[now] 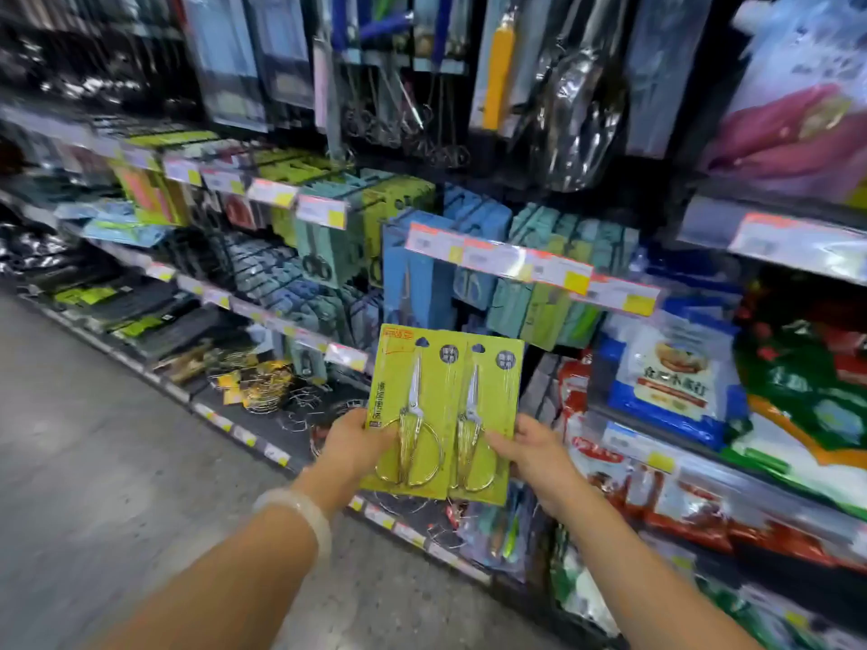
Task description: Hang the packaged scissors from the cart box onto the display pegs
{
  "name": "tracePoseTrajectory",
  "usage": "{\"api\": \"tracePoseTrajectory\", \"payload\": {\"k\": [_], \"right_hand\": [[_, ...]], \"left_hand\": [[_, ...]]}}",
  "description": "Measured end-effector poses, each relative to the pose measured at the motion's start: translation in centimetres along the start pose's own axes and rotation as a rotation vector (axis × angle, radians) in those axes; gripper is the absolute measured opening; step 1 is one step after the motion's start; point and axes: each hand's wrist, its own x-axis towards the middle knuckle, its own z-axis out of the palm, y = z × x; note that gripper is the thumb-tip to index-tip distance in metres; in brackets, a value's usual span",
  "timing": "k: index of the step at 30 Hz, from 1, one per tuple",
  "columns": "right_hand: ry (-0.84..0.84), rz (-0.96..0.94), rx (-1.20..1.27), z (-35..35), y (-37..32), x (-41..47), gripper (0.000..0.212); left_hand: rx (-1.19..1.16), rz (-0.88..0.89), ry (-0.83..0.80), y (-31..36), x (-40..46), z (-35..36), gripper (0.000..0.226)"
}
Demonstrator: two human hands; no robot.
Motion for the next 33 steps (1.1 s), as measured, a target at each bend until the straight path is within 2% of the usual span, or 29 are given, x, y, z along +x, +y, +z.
{"api": "tracePoseTrajectory", "payload": {"k": [6, 9, 14, 18, 23, 26, 33], "right_hand": [[-0.217, -0.051, -0.166, 11.6, -4.1, 4.3, 0.018], [-0.28, -0.057, -0.16, 16.5, -5.2, 7.0, 0.026], [-0.35, -0.044, -0.123, 24.0, -6.8, 12.8, 0.028], [-0.371, -0.044, -0.152, 28.7, -8.8, 18.2, 0.018], [-0.348, -0.043, -0.183, 33.4, -10.8, 23.9, 0.025], [-0.334, -0.035, -0.247, 35.0, -11.1, 25.8, 0.028], [-0.215, -0.022, -0.317, 37.2, -12.7, 30.0, 0.023]], "left_hand": [[-0.169, -0.079, 0.211, -2.2, 2.2, -10.9, 0.013], [-0.229, -0.082, 0.306, -2.2, 3.1, -14.7, 0.009], [-0.265, -0.06, 0.411, -1.7, 7.2, -20.4, 0.012], [-0.258, -0.079, 0.396, 0.2, 11.9, -25.0, 0.007], [-0.213, -0.096, 0.371, 1.5, 17.6, -29.6, 0.004], [-0.197, -0.107, 0.336, 1.4, 20.3, -31.0, 0.014], [-0.142, -0.084, 0.194, 1.7, 26.3, -33.7, 0.009]]}}
